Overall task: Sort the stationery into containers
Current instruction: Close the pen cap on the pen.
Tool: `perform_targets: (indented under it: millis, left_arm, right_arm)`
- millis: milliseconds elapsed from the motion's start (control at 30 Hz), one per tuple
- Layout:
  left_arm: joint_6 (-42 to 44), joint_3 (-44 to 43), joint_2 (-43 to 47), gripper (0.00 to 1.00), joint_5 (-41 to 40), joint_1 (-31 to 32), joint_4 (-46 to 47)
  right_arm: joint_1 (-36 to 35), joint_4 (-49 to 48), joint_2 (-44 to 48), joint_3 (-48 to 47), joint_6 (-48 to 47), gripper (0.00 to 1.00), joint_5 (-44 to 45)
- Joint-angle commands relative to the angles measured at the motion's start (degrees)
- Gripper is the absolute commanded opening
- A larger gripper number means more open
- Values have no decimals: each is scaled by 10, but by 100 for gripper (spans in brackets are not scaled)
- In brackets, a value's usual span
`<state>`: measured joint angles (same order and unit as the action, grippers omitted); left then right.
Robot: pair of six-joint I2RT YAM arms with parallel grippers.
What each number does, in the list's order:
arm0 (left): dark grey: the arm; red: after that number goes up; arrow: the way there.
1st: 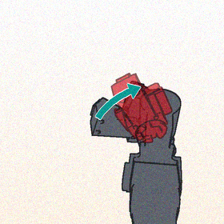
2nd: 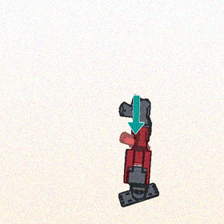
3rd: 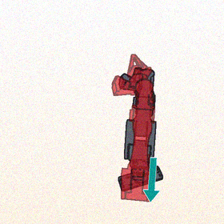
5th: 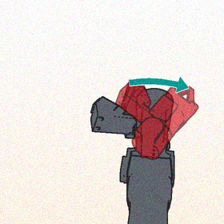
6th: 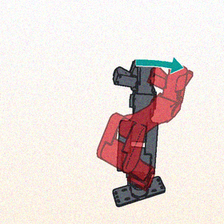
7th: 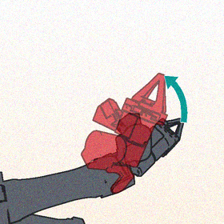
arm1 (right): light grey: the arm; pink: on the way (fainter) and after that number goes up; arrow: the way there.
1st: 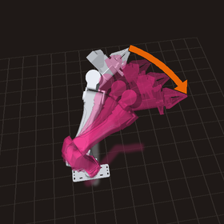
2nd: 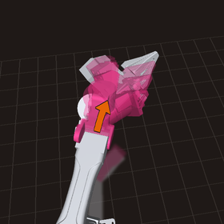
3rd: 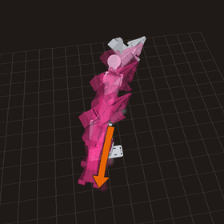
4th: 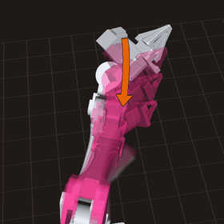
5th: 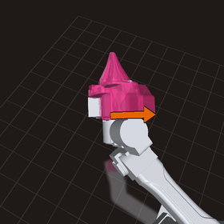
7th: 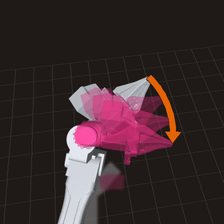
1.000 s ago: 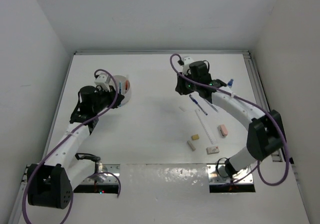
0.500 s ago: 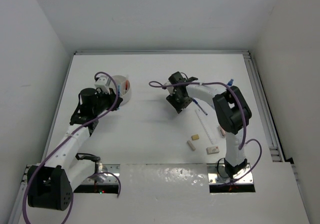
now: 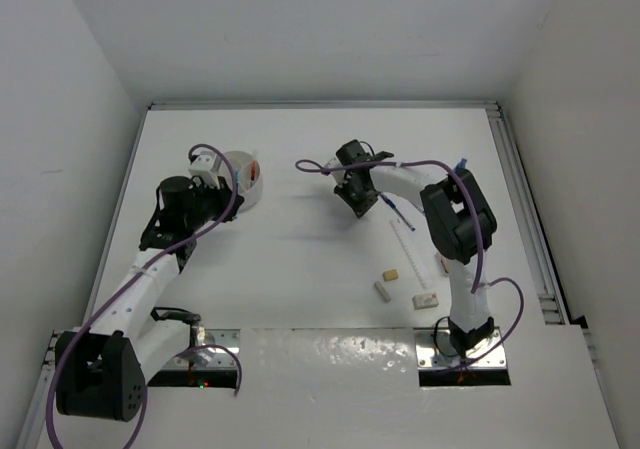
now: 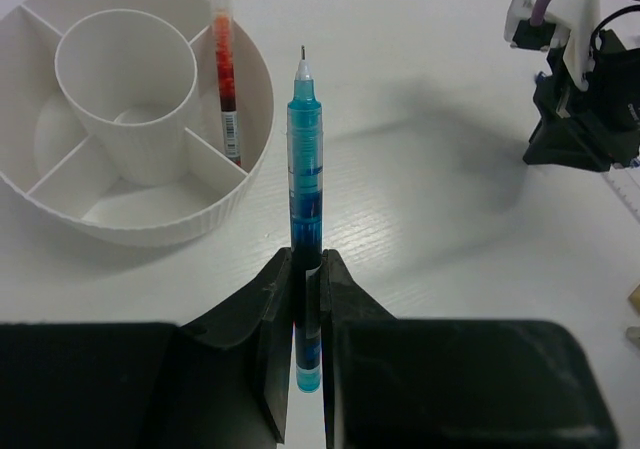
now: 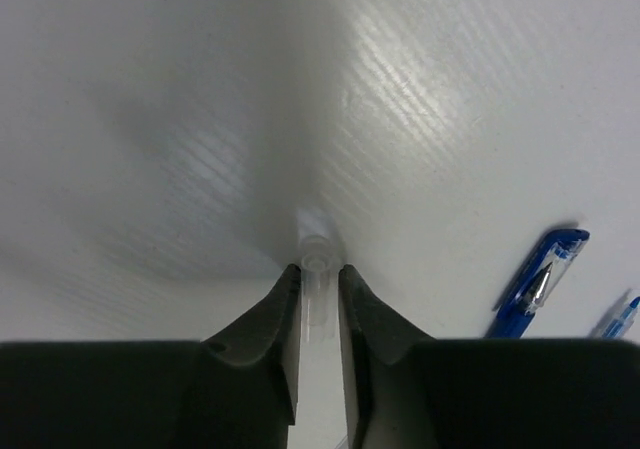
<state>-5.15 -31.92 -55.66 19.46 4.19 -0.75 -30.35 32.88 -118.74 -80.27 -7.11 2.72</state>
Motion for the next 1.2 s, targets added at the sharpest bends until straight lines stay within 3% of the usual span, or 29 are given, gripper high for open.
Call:
perform_targets:
  millis: [0, 133, 233, 400, 567, 667, 767, 867, 933, 967, 1100, 1167]
  left_arm:
    - [17, -22, 2, 0, -6, -8, 9]
    - [35, -27, 4, 0, -1, -8, -14]
    - [44, -27, 4, 0, 6, -8, -12]
    - [38, -27, 0, 0, 7, -9, -3]
    - [44, -31, 2, 0, 2, -9, -3]
    - [49, -31, 4, 0, 8, -9, -2]
    - [76, -31, 6, 0, 44, -9, -2]
    - [134, -31, 2, 0, 131, -4, -3]
    - [183, -37, 0, 0, 177, 1, -14]
    - [195, -39, -3, 0, 208, 3, -20]
    - [220, -43, -7, 0, 247, 16, -43]
    - [223, -44, -9, 0, 260, 21, -56]
  right_arm:
    - [10, -10, -22, -14, -9, 16, 4]
    - [25, 5, -9, -20, -12, 16, -17]
    - [32, 21, 3, -30, -21, 29, -25]
    - [35, 19, 8, -17, -28, 29, -24]
    - [38, 10, -11, -13, -19, 18, -47]
    - [43, 6, -14, -16, -8, 0, -59]
    - [54, -6, 13, -16, 18, 0, -84]
    - [76, -82, 90, 7, 119, 0, -144]
    - [83, -215, 142, 46, 242, 0, -175]
    - [86, -349, 195, 100, 293, 0, -173]
    - [70, -640, 273, 243, 578, 0, -91]
    - [37, -695, 275, 263, 619, 0, -74]
